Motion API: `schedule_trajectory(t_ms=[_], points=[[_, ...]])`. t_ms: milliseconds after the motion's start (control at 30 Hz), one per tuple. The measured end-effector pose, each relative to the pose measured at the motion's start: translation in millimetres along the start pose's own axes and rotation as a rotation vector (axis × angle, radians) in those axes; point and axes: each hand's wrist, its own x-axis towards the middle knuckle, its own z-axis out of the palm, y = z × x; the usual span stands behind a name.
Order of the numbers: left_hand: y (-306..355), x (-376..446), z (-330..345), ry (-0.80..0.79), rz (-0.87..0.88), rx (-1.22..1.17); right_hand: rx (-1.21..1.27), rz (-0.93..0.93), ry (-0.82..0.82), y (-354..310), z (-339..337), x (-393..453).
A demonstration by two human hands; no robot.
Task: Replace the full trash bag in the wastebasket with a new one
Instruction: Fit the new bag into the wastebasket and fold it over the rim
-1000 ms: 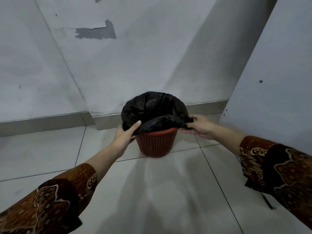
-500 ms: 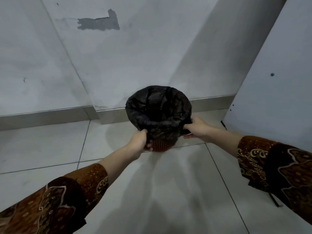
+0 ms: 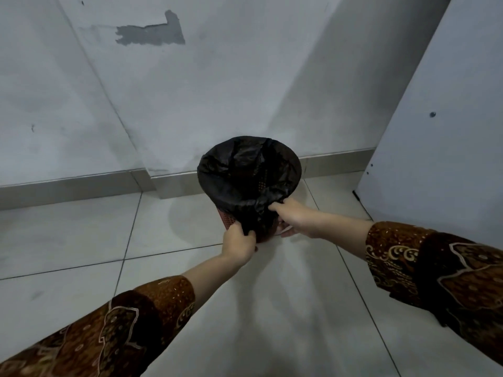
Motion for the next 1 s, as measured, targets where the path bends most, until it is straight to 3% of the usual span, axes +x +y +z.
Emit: schedule_trajectory(t_ms=[133, 267, 400, 500, 633, 733, 867, 1000], points=[[-2, -4, 5, -0.007, 0.038, 0.023, 0.018, -0.014, -0.070, 0, 9, -2], [7, -10, 5, 0.043, 0.185, 0.480, 0.037, -0.004, -0.167, -4, 19, -10], [14, -21, 3, 0.039, 0.395, 0.678, 0.031, -0.049, -0.072, 4, 27, 3], [6, -26, -5, -0.128, 0.384, 0.486, -0.066, -0.102, -0.004, 7, 24, 10], [0, -2, -14, -0.032, 0.094, -0.010, -0.118, -0.130, -0.021, 11, 16, 7], [6, 14, -18, -0.288, -0.106, -0.352, 0.022, -0.048, -0.150, 15, 14, -5], [10, 22, -1, -0.560, -0.206, -0.516, 0.093, 0.033, -0.319, 21, 14, -16], [18, 23, 11, -0.653, -0.232, -0.624, 0.132, 0.033, -0.375, 24, 4, -17]])
